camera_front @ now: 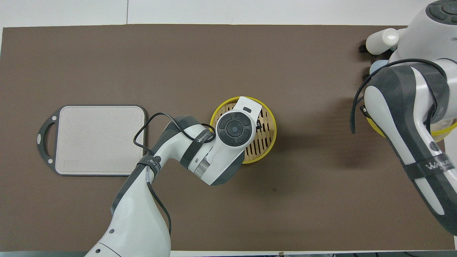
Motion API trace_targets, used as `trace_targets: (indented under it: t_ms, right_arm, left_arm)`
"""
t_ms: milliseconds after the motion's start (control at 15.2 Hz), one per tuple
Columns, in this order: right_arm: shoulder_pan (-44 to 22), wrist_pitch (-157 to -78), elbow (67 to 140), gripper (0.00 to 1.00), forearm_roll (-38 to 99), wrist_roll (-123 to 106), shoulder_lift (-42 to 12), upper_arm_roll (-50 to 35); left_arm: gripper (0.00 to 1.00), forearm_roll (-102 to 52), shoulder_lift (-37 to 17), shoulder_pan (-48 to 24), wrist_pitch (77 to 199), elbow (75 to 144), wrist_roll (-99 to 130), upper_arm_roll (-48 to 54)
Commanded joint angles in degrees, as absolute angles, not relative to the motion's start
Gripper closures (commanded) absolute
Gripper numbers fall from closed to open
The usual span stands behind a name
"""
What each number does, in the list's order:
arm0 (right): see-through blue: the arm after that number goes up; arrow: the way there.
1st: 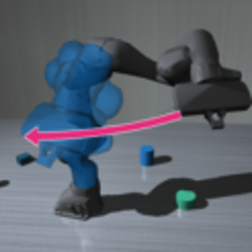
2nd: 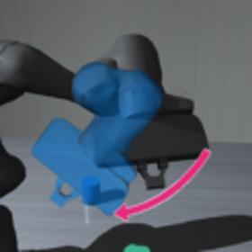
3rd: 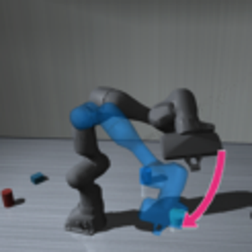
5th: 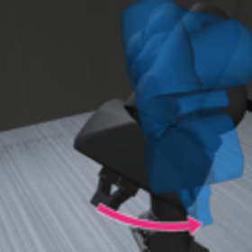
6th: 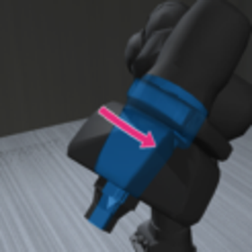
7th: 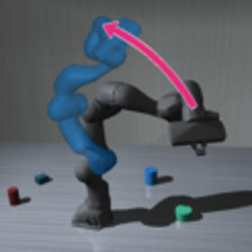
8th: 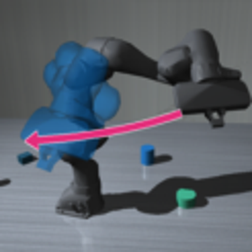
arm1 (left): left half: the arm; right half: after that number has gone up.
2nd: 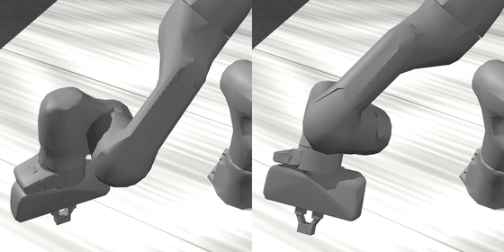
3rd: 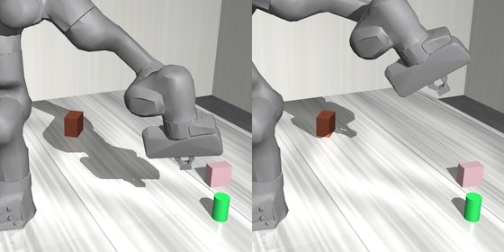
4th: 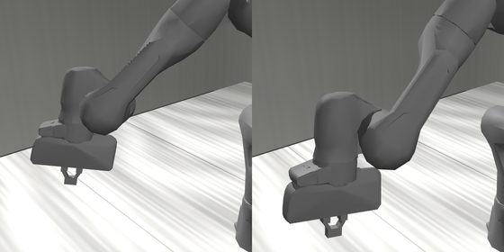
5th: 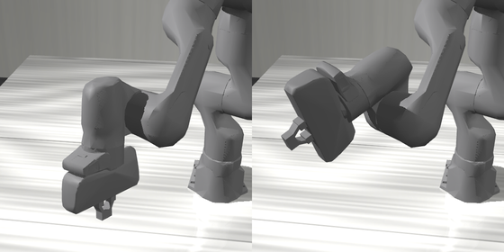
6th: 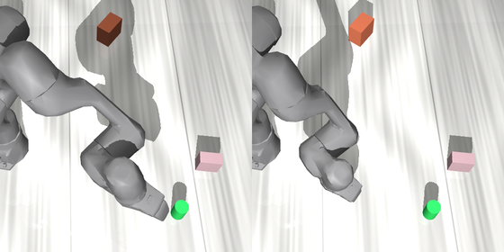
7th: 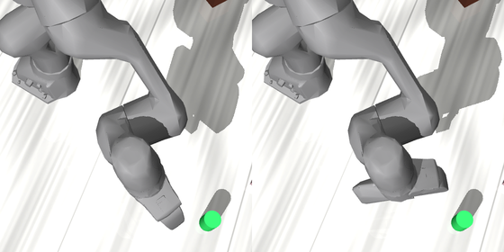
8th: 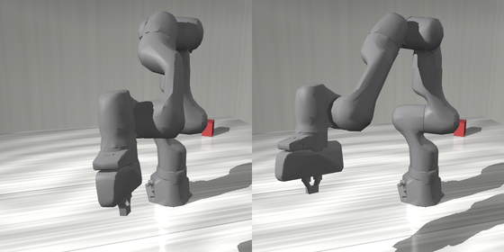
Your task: Place bun in steamer
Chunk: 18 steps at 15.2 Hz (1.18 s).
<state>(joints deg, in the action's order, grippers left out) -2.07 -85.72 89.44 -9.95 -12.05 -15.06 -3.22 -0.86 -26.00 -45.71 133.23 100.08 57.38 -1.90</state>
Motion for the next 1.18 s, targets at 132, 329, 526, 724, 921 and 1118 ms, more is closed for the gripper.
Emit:
trace_targets:
  t_ms: [132, 329, 526, 724, 921, 1118]
  right_arm:
    - [-0.9, -87.3, 91.1, 1.0, -9.3, -12.4, -13.2, -3.8]
    - [-2.1, -90.5, 91.1, 1.0, -1.4, -8.4, -13.1, -4.0]
    - [-12.3, -99.9, 91.2, 1.0, 0.4, 8.7, -13.9, -4.7]
    - [-24.7, -108.1, 90.5, 1.0, 0.4, 27.5, -17.5, -4.7]
    - [-29.9, -112.8, 90.2, 1.0, 0.2, 33.1, -21.2, -4.5]
    - [-33.2, -117.4, 90.3, 1.0, -0.7, 39.4, -23.6, -4.5]
  left_arm:
    - [0.0, 0.1, -16.5, -40.5, 123.6, 101.1, 56.6, -2.4]
    - [0.0, -1.1, -9.9, -33.5, 111.9, 99.5, 48.0, -2.4]
    - [0.0, -1.2, -4.3, -24.1, 101.9, 98.0, 34.8, -2.8]
    - [0.0, -0.9, 0.7, -14.5, 94.7, 98.0, 18.3, -3.2]
    - [0.0, -0.7, 4.4, -8.8, 90.3, 98.0, 7.7, -3.2]
    - [0.0, -0.4, 6.3, -8.1, 87.2, 98.2, 7.5, -3.3]
